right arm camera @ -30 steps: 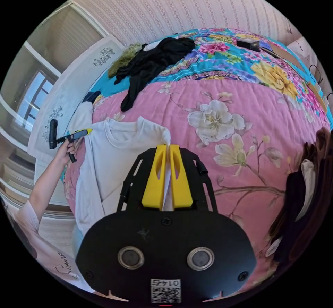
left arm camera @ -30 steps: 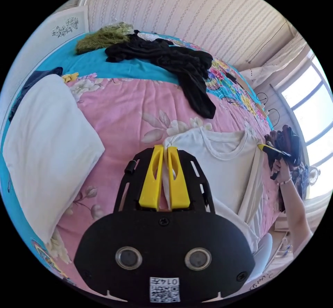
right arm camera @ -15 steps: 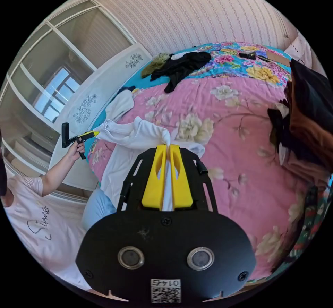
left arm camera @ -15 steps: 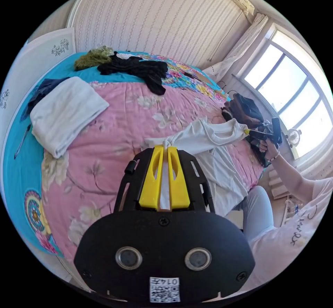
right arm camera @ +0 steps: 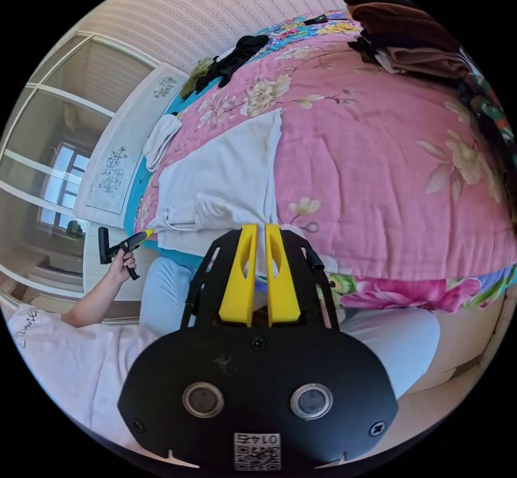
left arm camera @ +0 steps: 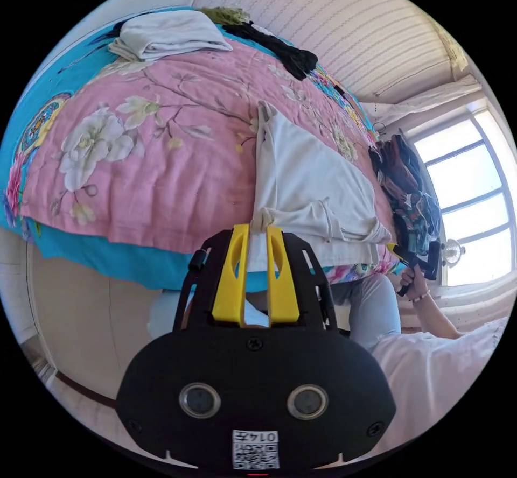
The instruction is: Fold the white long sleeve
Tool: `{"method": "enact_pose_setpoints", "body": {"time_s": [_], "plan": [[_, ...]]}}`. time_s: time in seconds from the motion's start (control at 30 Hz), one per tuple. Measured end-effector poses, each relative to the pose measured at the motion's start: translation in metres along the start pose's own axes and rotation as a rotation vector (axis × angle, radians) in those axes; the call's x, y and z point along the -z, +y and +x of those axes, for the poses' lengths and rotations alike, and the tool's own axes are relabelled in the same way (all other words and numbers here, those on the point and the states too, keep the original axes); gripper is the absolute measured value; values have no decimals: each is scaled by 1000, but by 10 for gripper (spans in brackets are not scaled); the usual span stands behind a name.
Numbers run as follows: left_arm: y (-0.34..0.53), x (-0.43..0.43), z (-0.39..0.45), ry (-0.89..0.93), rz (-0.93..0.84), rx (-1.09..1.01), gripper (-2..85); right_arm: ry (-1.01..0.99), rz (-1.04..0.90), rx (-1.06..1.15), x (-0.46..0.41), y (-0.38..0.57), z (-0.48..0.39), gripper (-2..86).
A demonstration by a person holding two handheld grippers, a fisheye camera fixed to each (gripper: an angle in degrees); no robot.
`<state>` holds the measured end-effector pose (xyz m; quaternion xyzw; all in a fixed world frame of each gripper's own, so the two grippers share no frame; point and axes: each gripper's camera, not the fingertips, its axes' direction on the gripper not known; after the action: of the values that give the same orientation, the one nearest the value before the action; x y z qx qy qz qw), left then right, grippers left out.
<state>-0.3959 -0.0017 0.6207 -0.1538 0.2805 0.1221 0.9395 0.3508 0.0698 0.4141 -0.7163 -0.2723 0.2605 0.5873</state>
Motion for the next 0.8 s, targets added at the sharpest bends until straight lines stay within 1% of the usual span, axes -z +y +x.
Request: {"method": "enact_pose_setpoints", "body": {"time_s": [0.1,0.23,0.3,0.37,0.4,0.47,0.5,0.53,0.57,0.67,0.8], "plan": [[12,17,11,-46,45,-41,60,50,6,5,8,5,-3,24],[7,13,70,-48,58,-242,65,78,17,243,-1,-10,-54,50],[1,-4,94,-48,37,-295,78,79,-10,331,-20,-18,-77,71],[-7,-36,109,-36,-47,-298,84,107,-102,385,-56,-28,-95,83],[-8,-44,110,-33,-70,-294,84,118,-127,387,-65,-29,-96,80],[-6,-66,109,-24,-150,-263,70,104,-236,362,-92,-30,-97,57],[-4,-67,109,-7,-152,-266,53,96,-250,360,-95,-28,-97,49],[2,-64,108,35,-150,-274,18,78,-246,373,-94,-22,-100,36],[10,-59,106,75,-152,-286,6,63,-232,396,-89,-15,-103,27],[35,-47,101,85,-185,-317,-6,5,-302,443,-84,5,-105,20],[63,-35,94,58,-199,-303,-2,2,-367,425,-83,23,-99,25]]}}
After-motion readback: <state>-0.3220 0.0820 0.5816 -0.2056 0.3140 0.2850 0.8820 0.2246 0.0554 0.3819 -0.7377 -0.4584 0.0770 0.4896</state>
